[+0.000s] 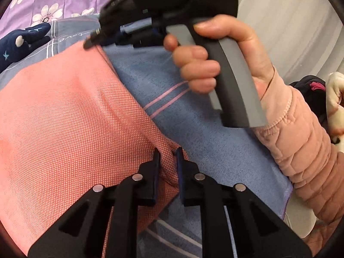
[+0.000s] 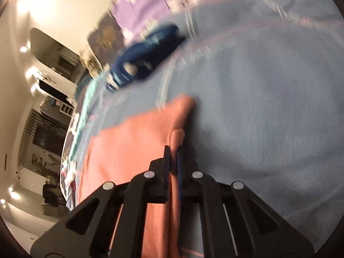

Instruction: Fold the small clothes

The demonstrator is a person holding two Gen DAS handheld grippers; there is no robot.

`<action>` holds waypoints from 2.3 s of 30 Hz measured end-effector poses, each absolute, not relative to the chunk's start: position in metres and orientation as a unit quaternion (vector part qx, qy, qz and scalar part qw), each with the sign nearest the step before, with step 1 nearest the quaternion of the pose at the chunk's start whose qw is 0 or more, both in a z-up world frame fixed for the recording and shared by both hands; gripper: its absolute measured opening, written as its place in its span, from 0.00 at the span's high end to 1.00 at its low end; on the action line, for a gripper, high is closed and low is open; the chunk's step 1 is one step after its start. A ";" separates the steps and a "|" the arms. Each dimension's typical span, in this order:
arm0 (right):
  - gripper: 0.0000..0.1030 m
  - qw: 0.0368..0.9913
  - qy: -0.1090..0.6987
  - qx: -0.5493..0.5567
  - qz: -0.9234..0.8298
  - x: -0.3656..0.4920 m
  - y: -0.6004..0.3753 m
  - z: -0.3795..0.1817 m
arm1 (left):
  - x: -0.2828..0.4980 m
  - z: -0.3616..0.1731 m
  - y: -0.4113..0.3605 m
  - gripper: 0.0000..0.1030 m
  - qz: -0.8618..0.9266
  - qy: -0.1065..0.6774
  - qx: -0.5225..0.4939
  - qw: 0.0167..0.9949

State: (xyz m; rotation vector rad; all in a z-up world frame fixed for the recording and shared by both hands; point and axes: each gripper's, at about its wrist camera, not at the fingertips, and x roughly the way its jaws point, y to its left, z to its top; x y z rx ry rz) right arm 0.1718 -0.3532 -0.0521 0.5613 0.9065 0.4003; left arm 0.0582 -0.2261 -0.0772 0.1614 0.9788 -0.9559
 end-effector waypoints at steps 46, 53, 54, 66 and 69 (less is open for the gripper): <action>0.64 0.863 0.408 -0.079 0.286 0.076 -0.105 0.014 | 0.020 -0.065 0.185 0.85 -0.138 0.354 -0.196 0.904; 0.60 0.839 0.430 -0.095 0.320 0.091 -0.025 0.017 | 0.054 -0.081 0.170 0.77 -0.223 0.386 -0.178 0.877; 0.58 0.839 0.432 -0.096 0.317 0.095 -0.020 0.016 | 0.055 -0.083 0.167 0.72 -0.228 0.392 -0.178 0.873; 0.48 0.829 0.465 -0.142 0.278 0.152 0.064 -0.001 | 0.070 -0.093 0.154 0.62 -0.277 0.417 -0.189 0.845; 0.48 0.830 0.467 -0.163 0.258 0.162 0.085 -0.012 | 0.074 -0.095 0.159 0.65 -0.273 0.414 -0.213 0.842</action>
